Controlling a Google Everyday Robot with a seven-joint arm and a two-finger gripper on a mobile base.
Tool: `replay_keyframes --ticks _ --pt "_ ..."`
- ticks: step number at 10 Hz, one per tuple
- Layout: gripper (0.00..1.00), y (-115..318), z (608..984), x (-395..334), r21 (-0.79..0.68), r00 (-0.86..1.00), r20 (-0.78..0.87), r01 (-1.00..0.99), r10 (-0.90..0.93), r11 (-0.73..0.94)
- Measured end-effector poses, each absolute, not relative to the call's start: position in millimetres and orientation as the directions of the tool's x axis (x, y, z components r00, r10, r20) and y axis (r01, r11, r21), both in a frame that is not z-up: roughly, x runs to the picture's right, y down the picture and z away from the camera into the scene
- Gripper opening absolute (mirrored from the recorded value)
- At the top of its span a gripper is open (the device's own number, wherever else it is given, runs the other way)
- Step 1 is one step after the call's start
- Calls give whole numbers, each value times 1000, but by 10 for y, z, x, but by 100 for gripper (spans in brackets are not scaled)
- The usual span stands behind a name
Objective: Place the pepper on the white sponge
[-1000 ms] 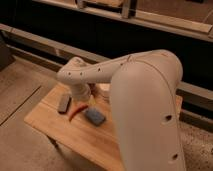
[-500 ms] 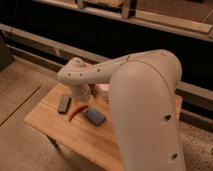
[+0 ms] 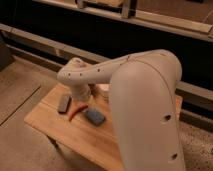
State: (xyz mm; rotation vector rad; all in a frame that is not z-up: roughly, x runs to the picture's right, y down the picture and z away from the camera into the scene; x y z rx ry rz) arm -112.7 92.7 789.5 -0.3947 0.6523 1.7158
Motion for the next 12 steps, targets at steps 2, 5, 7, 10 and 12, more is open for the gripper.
replay_keyframes --ticks 2,5,7,10,12 --pt "65 927 7895 -1127 213 -244 -581 -966 776 -145" --pt "65 911 7924 -1124 213 -242 -576 -967 781 -142" --pt "65 811 8072 -1187 195 -213 -556 -973 803 -123" --pt "65 710 8215 -1236 182 -186 -551 -978 813 -100" --pt "65 659 8250 -1313 176 -173 -544 -980 821 -90"
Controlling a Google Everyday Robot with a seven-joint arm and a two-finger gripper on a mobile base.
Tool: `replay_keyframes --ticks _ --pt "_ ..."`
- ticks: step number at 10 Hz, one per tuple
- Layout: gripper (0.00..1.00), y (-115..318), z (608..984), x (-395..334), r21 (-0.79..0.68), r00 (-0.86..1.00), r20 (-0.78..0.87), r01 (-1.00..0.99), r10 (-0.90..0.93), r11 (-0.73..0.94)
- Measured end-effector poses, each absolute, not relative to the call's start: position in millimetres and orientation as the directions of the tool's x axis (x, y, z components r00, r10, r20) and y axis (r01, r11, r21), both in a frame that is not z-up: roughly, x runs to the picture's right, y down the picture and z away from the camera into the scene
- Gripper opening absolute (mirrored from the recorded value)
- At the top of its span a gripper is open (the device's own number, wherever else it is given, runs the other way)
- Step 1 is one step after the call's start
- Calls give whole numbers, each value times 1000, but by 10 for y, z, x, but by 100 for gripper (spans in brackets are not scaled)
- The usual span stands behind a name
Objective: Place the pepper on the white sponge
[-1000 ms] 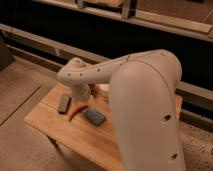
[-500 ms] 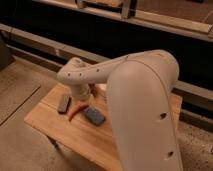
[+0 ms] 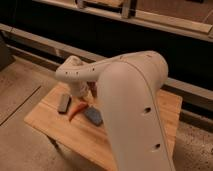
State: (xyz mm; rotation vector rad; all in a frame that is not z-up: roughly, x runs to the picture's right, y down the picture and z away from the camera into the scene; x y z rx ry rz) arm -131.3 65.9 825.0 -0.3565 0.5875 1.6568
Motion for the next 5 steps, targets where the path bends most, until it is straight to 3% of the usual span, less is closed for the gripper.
replay_keyframes --ticks 5 --pt "65 584 8278 -1465 156 -188 -493 -980 849 -127"
